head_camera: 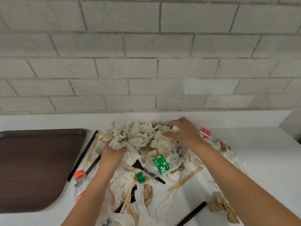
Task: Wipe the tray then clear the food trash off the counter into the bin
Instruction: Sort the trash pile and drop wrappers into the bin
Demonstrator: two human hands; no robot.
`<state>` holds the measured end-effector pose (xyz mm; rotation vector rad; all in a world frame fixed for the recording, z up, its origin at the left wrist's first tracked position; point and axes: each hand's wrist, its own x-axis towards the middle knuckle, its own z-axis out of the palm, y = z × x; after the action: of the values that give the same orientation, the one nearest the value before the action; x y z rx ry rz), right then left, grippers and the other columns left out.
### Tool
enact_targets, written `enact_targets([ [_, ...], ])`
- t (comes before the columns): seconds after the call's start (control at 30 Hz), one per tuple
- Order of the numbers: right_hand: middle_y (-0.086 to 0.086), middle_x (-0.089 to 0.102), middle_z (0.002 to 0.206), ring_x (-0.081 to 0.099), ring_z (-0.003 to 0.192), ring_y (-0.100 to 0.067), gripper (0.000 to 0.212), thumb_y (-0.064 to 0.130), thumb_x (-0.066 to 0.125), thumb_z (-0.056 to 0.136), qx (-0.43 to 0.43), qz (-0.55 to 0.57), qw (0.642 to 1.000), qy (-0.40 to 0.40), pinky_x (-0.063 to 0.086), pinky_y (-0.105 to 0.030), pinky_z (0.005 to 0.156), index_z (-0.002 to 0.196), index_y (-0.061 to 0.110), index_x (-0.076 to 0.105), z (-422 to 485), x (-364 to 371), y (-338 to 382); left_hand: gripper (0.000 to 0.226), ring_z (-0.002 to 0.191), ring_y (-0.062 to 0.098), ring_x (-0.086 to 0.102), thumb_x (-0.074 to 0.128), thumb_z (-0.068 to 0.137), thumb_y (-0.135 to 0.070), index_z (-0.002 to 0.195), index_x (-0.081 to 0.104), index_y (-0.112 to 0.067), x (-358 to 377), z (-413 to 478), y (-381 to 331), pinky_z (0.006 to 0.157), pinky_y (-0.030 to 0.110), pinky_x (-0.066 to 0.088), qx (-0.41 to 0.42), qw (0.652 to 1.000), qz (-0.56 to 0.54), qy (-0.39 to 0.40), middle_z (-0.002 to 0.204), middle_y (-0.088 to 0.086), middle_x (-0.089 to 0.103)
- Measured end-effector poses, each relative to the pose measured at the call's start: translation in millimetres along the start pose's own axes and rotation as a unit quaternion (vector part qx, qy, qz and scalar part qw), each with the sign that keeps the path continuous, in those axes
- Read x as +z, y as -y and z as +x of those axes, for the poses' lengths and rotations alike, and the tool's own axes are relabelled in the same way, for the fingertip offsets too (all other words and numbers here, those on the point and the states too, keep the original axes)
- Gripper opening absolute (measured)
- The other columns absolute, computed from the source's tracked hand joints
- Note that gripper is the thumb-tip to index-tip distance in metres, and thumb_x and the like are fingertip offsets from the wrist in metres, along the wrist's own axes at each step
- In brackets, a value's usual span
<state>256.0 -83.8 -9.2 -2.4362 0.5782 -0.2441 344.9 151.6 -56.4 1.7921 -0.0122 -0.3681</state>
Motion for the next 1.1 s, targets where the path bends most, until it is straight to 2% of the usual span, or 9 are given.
enact_targets([
  [0.13,-0.01,0.032,0.149,0.037,0.132,-0.032,0.11,0.052,0.081,0.062,-0.001,-0.161,0.97,0.18,0.036,-0.043,0.107,0.15,0.03,0.019,26.1,21.8,11.1,0.068,0.105,0.02,0.058,0.069,0.081,-0.02,0.141,0.038,-0.012,9.7,-5.0,12.2,0.081,0.025,0.046,0.017,0.987,0.149,0.065,0.132,0.009,0.054],
  [0.27,-0.008,0.046,0.143,0.048,0.125,-0.031,0.104,0.045,0.082,0.065,0.021,-0.316,0.908,0.274,0.044,-0.038,0.101,0.147,0.017,0.025,39.5,45.3,15.0,0.056,0.115,0.023,0.052,0.058,0.087,-0.031,0.139,0.039,-0.024,30.1,-16.6,28.6,0.096,0.038,0.046,0.136,0.908,0.367,0.147,0.128,0.008,0.051],
  [0.47,-0.007,0.055,0.132,0.055,0.117,-0.027,0.061,0.025,0.062,0.081,-0.01,-0.337,0.924,0.181,0.049,-0.036,0.092,0.138,0.022,0.041,45.9,55.1,3.0,0.052,0.126,0.026,0.043,0.05,0.093,-0.014,0.142,0.037,-0.027,55.9,-21.1,24.3,0.104,0.028,0.037,0.192,0.877,0.391,0.204,0.14,0.011,0.038],
  [0.63,-0.005,0.056,0.133,0.054,0.119,-0.029,0.072,0.044,0.071,0.074,0.021,-0.176,0.979,0.099,0.046,-0.037,0.095,0.139,0.034,0.041,42.9,37.1,-16.5,0.059,0.132,0.025,0.037,0.054,0.089,-0.016,0.143,0.035,-0.032,62.3,-20.4,21.3,0.109,0.028,0.032,0.198,0.873,0.377,0.237,0.144,0.008,0.035],
  [0.8,-0.007,0.037,0.15,0.04,0.133,-0.028,0.104,0.036,0.082,0.067,0.03,-0.118,0.983,0.139,0.035,-0.034,0.105,0.15,0.028,0.02,43.0,17.2,-17.3,0.073,0.141,0.014,0.023,0.062,0.084,-0.029,0.141,0.023,-0.051,29.2,-12.4,-15.3,0.11,0.035,0.028,0.2,0.86,0.366,0.294,0.154,-0.013,0.022],
  [0.87,-0.007,0.03,0.153,0.033,0.137,-0.027,0.117,0.047,0.084,0.061,0.035,-0.122,0.98,0.15,0.031,-0.034,0.107,0.151,0.026,0.012,44.3,9.1,-13.5,0.063,0.124,0.006,0.044,0.061,0.086,-0.026,0.135,0.033,-0.054,8.1,-2.4,-33.1,0.1,0.03,0.042,0.179,0.884,0.331,0.278,0.141,-0.022,0.036],
  [0.97,-0.007,0.026,0.154,0.031,0.138,-0.027,0.125,0.058,0.083,0.054,0.046,-0.133,0.977,0.161,0.031,-0.037,0.109,0.151,0.027,0.01,42.1,-2.0,-4.9,0.034,0.087,0.004,0.063,0.056,0.087,-0.015,0.112,0.058,-0.04,-20.4,30.3,-42.4,0.068,0.017,0.049,0.17,0.947,0.245,0.12,0.115,-0.012,0.06],
  [1.03,-0.006,0.032,0.151,0.036,0.135,-0.025,0.115,0.058,0.081,0.057,0.047,-0.096,0.986,0.128,0.034,-0.037,0.107,0.149,0.027,0.018,37.0,-5.7,2.3,0.032,0.096,0.017,0.063,0.054,0.086,-0.01,0.11,0.06,-0.029,-36.3,57.7,-36.5,0.075,0.025,0.05,0.189,0.932,0.31,0.013,0.115,0.001,0.061],
  [1.1,-0.003,0.042,0.143,0.044,0.127,-0.021,0.094,0.054,0.077,0.066,0.045,-0.017,0.997,0.062,0.039,-0.035,0.103,0.144,0.027,0.033,28.0,-6.4,9.9,0.043,0.113,0.029,0.054,0.055,0.085,-0.011,0.126,0.055,-0.022,-48.2,80.5,-25.0,0.091,0.036,0.047,0.141,0.905,0.4,0.012,0.127,0.011,0.051],
])
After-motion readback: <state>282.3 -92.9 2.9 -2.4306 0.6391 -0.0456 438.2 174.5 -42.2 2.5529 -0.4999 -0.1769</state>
